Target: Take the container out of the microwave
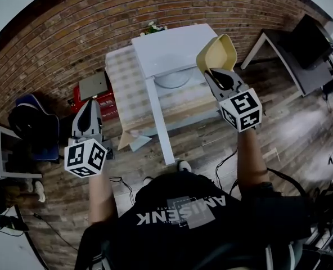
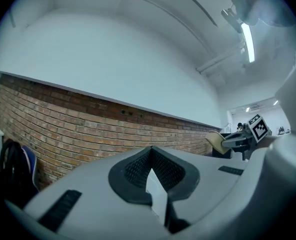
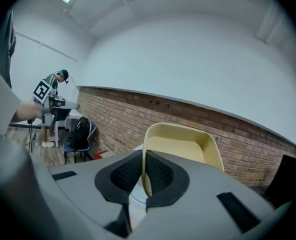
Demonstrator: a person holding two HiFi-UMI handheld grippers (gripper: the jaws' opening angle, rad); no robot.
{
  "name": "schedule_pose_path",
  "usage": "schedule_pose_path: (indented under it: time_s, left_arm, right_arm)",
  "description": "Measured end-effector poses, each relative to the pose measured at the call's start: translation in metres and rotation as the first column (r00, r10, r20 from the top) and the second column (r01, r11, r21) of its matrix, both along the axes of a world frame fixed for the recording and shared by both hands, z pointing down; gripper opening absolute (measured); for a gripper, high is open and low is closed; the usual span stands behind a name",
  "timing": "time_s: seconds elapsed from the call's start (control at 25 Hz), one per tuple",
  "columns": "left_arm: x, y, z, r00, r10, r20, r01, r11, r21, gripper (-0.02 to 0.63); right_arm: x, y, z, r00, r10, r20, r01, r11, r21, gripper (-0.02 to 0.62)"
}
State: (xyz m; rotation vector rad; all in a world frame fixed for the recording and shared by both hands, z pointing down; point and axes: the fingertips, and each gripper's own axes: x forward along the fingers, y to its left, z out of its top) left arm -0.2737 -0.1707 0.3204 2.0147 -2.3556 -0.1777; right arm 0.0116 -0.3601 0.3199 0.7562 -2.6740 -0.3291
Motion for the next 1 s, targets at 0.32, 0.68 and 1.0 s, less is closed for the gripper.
schedule_pose_path:
  time_s: [0.32, 0.68, 1.0]
  left_arm:
    - [-0.033, 0.006, -0.003, 0.996, -0.089, 0.013, 0.089, 0.996, 0.009, 0.012]
    - [-0.025, -0.004, 0.007, 0.996, -0.084, 0.000, 0.084, 0.996, -0.004, 0.012]
    - [-0.015, -0.005, 0.006, 0.998, -0.067, 0.007, 0.067, 0.998, -0.003, 0.012]
  right_arm:
    - [0.009, -0.009, -0.005, 0.997, 0.028, 0.066, -0.029, 0.999, 0.014, 0.051]
    - [0.005, -0.011, -0.009, 0.995, 0.011, 0.095, -0.012, 1.000, 0.013, 0.051]
    - [0.003, -0.008, -0.014, 0.994, -0.001, 0.107, -0.001, 1.000, 0.016, 0.051]
